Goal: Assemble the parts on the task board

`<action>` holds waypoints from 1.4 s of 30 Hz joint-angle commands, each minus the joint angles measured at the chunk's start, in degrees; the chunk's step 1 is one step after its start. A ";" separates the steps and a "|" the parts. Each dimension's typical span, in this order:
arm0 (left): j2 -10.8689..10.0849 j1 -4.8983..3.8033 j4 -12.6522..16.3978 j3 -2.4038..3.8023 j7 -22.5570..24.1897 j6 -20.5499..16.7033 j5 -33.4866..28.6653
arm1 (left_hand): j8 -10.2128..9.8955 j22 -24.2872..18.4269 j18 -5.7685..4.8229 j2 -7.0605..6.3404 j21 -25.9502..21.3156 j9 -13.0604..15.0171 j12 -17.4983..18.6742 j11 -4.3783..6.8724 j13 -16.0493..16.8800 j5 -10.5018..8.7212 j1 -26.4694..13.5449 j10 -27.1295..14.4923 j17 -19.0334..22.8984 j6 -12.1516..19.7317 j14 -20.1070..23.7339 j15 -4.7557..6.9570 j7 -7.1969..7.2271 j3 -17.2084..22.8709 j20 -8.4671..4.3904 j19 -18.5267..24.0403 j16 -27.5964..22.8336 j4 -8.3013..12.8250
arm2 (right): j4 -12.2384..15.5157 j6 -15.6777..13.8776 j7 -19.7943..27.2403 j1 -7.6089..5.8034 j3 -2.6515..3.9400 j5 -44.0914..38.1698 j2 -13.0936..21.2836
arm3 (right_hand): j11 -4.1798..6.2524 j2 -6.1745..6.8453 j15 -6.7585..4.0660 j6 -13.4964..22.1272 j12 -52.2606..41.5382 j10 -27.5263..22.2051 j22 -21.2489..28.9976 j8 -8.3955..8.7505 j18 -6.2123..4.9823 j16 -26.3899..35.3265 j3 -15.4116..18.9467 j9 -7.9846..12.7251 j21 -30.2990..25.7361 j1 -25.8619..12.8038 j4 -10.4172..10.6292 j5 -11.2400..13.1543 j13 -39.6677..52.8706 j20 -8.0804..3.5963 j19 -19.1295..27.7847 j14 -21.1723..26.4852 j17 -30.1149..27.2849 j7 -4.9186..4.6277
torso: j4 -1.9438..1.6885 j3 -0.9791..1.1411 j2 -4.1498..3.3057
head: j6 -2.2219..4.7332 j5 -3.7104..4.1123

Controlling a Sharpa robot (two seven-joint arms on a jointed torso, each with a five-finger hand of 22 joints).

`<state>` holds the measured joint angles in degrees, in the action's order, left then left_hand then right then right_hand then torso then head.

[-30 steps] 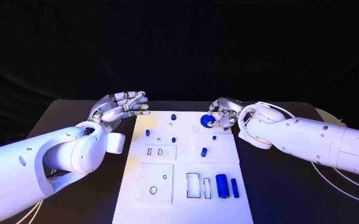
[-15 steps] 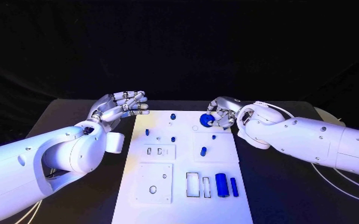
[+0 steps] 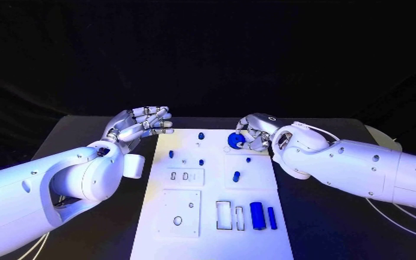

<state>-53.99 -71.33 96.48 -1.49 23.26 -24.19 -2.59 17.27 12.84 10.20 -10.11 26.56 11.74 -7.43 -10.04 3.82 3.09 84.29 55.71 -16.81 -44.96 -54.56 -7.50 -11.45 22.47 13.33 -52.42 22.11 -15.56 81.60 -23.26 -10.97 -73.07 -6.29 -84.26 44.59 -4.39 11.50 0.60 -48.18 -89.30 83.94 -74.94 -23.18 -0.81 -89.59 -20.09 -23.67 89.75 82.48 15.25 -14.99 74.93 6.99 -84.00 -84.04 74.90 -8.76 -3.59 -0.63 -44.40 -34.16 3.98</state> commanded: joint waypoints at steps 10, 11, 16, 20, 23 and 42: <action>0.33 -0.09 -0.07 0.04 0.15 1.24 0.32 | -0.40 0.09 0.18 0.02 0.21 -0.10 0.32 -0.26 -0.06 -0.20 0.39 0.18 -0.06 0.05 0.48 -0.06 -1.63 0.18 -0.13 -0.12 -0.35 0.00 | 3.63 -5.93 -2.63 -0.33 0.14 -8.73 -3.54 | 0.47 -0.17 -0.50 -0.95 -0.51 5.86 -15.06 0.29 0.81 -0.32 -1.00 0.01 0.25 -0.92 0.05 -0.75 14.85 -0.58 -6.00 -5.88 14.73 0.25 | -0.09 -0.11 -0.03 | 0.06 -0.59; 0.34 -0.09 -0.06 0.04 0.15 1.23 0.32 | -0.40 0.09 0.18 0.02 0.21 -0.10 0.32 -0.26 -0.06 -0.20 0.39 0.18 -0.06 0.05 0.48 -0.06 -1.63 0.18 -0.13 -0.12 -0.35 0.00 | 3.30 -5.98 -2.68 -0.33 0.13 -8.91 -4.25 | 0.48 -0.19 -0.52 -0.99 -0.47 5.82 -15.06 0.32 0.81 -0.32 -1.06 0.02 0.25 -0.94 0.05 -0.78 14.80 -0.59 -6.00 -5.88 14.72 0.25 | -0.09 -0.14 -0.01 | 0.07 -0.62; 0.39 -0.09 0.01 0.04 0.15 1.24 0.32 | -0.40 0.09 0.18 0.02 0.22 -0.10 0.33 -0.26 -0.06 -0.20 0.39 0.18 -0.07 0.05 0.50 -0.06 -1.63 0.18 -0.13 -0.11 -0.35 0.00 | 1.26 -6.07 -2.82 -0.21 0.05 -9.45 -7.34 | 0.49 -0.20 -0.54 -0.98 -0.36 5.70 -15.06 0.41 0.81 -0.31 -1.17 0.06 0.25 -1.00 0.07 -0.82 14.66 -0.61 -6.00 -5.87 14.67 0.25 | -0.12 -0.18 -0.09 | 0.03 -0.85; 0.39 -0.10 0.07 0.04 0.13 1.23 0.32 | -0.40 0.09 0.18 0.02 0.22 -0.10 0.33 -0.26 -0.06 -0.20 0.39 0.18 -0.07 0.05 0.50 -0.06 -1.63 0.18 -0.13 -0.11 -0.35 0.00 | -0.21 -6.00 -2.81 -0.02 -0.03 -9.62 -9.10 | 0.49 -0.20 -0.54 -0.98 -0.36 5.70 -15.06 0.41 0.81 -0.31 -1.17 0.06 0.25 -1.00 0.07 -0.82 14.66 -0.61 -6.00 -5.87 14.67 0.25 | -0.24 -0.18 -0.12 | -0.15 -0.87; 0.36 -0.10 0.11 0.04 0.12 1.21 0.32 | -0.40 0.09 0.17 0.02 0.23 -0.10 0.35 -0.26 -0.06 -0.20 0.40 0.18 -0.07 0.05 0.52 -0.07 -1.63 0.19 -0.13 -0.10 -0.37 0.01 | -1.18 -5.86 -2.72 0.21 -0.11 -9.68 -10.25 | 0.49 -0.18 -0.55 -0.95 -0.28 5.62 -15.06 0.52 0.81 -0.28 -1.26 0.10 0.25 -1.10 0.10 -0.82 14.57 -0.63 -6.00 -5.85 14.56 0.23 | -0.20 -0.19 -0.10 | -0.24 -1.03; 0.13 -0.12 0.38 0.05 0.10 1.16 0.46 | -0.40 0.09 0.17 0.02 0.23 -0.10 0.35 -0.26 -0.06 -0.20 0.40 0.18 -0.07 0.05 0.52 -0.07 -1.63 0.19 -0.13 -0.10 -0.37 0.01 | -5.36 -4.44 -2.17 2.01 -0.43 -9.59 -14.90 | 0.45 -0.14 -0.55 -0.94 -0.20 5.54 -15.06 0.82 0.81 -0.27 -1.47 0.22 0.25 -1.52 0.26 -0.75 14.48 -0.67 -6.00 -5.84 14.50 0.19 | 0.08 0.01 -0.15 | -0.75 -1.41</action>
<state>-53.91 -71.33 96.67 -1.48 23.04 -23.99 -2.44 17.06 12.86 10.20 -10.12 26.56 11.71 -7.44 -10.03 3.82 3.09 84.28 55.71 -16.79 -44.96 -54.56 -7.50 -11.45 22.47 13.33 -52.42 22.11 -15.56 76.50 -28.48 -13.20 -71.12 -6.72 -92.95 29.89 -4.40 11.48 0.39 -48.68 -89.51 83.94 -74.91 -22.52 -0.82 -89.59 -21.13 -23.43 89.75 81.72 15.48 -15.46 74.91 6.65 -83.92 -83.82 74.93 -8.62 -3.57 -0.67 -44.53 -34.89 2.61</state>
